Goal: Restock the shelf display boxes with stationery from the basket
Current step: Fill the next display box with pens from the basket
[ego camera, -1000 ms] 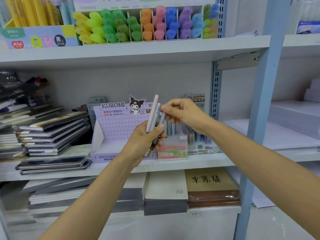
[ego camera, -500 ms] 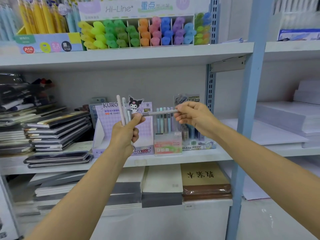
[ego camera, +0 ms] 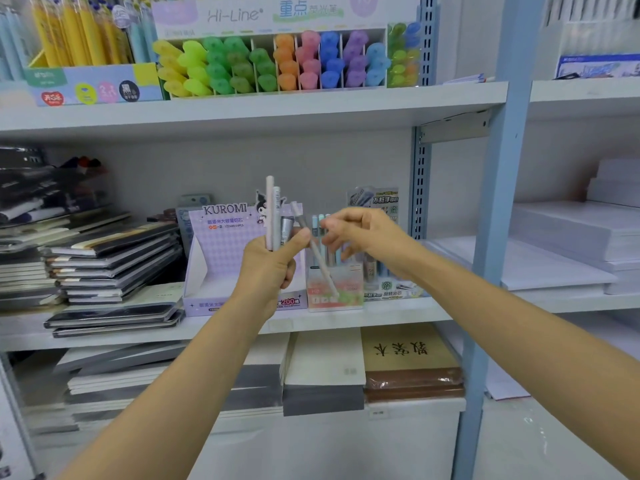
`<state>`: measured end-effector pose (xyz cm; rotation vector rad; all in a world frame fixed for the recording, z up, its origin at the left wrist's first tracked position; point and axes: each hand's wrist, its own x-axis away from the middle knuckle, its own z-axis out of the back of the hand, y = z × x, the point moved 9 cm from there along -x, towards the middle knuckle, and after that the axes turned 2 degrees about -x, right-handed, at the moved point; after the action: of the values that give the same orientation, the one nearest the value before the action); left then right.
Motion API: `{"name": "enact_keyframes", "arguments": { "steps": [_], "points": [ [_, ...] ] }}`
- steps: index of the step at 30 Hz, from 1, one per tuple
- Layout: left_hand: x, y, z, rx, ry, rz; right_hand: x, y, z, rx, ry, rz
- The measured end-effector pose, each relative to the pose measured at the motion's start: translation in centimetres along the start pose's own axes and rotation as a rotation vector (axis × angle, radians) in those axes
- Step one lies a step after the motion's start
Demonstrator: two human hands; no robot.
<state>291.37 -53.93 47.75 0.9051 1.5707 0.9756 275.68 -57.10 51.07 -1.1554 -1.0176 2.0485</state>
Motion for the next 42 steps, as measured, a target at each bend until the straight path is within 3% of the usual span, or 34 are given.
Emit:
{"name": "enact_keyframes", "arguments": {
  "steps": [3,9,14,20,30,42],
  "points": [
    [0.1,0.1,-1.4,-0.11,-0.092,-0.041,-0.8,-1.4,0.2,-0.02,0.103,0.065],
    [-0.5,-0.3,-1.4,-0.128,-0.091,-0.036,-1.5,-2.2,-0.1,-0.023,0.088,0.082],
    [-1.6,-1.6,0.0,-0.088,-0.017,0.092,-1.8,-2.6,4.8,-0.179,0.411,0.162],
    [-2.2,-3.1,0.0,-0.044,-0.072,0.169,-2.9,-0.3,7.8,0.021,0.596,0.141],
    [-2.7,-3.1,0.1,-0.082,-0.147,0.044,-5.1,3.3,6.5,0.35,0.492,0.136],
    [-2.8,-3.7,0.4,-0.097,-0.179,0.037,-5.8,3.4,6.6,0.371,0.451,0.137]
  ]
}}
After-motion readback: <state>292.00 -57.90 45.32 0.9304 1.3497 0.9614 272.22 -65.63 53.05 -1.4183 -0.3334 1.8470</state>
